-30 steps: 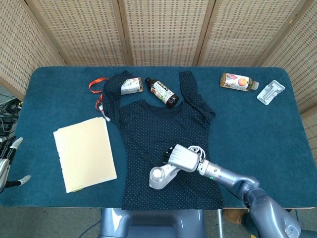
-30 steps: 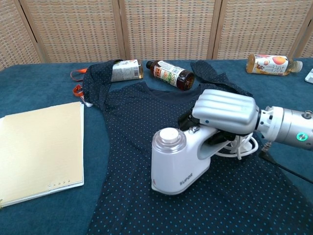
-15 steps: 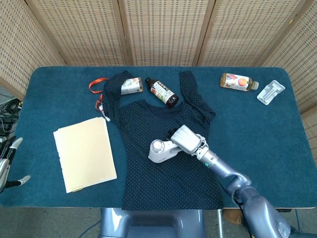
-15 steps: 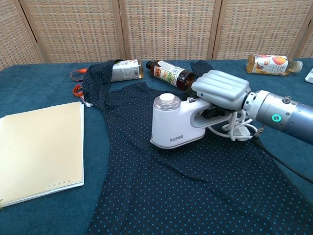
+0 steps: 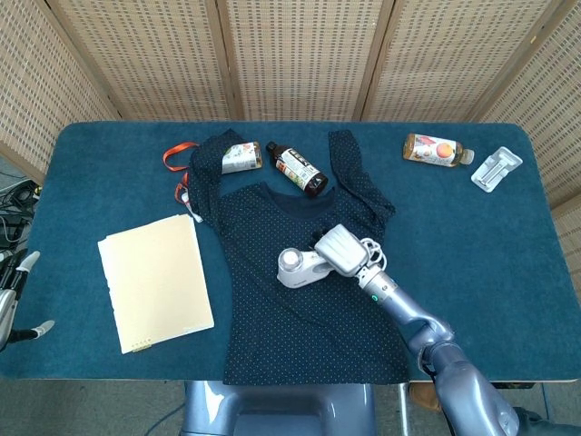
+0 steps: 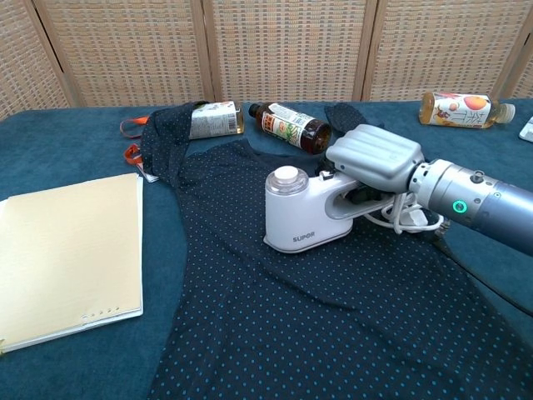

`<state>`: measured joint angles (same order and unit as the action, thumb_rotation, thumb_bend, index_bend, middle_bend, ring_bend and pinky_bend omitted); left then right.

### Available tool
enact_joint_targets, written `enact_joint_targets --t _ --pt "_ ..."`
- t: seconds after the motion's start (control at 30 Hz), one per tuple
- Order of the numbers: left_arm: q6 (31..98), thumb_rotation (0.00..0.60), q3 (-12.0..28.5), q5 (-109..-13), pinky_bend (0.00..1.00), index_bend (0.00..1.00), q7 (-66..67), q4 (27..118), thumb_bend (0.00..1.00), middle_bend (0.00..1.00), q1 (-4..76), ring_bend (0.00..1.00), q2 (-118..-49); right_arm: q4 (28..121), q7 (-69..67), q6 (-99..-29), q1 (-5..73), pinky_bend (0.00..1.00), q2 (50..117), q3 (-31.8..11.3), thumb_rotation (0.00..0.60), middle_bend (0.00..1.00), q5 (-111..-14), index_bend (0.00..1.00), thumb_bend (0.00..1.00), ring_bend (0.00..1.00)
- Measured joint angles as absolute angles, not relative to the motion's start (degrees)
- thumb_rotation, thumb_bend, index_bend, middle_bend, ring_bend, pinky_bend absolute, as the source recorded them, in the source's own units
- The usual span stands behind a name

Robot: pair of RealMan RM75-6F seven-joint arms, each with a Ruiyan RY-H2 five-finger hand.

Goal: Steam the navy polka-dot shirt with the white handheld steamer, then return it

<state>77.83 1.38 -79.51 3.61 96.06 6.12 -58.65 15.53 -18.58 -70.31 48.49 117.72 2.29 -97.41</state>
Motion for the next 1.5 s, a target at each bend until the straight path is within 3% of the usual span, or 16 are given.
enact_joint_targets --t 0.5,1.07,1.5 --pt "78.21 0.600 1.29 -79.70 0.00 0.00 4.63 96.76 0.00 0.00 6.06 0.00 -58.82 16.93 -26.72 -72.88 46.94 1.00 117.14 6.20 0.600 0.62 -100.24 0.82 1.00 0.68" --pt "78.21 0.600 1.07 -80.06 0.00 0.00 5.02 96.67 0.00 0.00 6.12 0.00 -59.14 20.63 -32.58 -85.37 44.80 1.00 114.27 14.04 0.600 0.62 -108.60 0.82 1.00 0.68" --pt "78.18 0.600 1.21 -79.91 0.00 0.00 5.49 97.30 0.00 0.00 6.27 0.00 -59.00 21.97 -31.75 -88.63 44.41 1.00 113.35 17.44 0.600 0.62 -112.47 0.82 1.00 0.68"
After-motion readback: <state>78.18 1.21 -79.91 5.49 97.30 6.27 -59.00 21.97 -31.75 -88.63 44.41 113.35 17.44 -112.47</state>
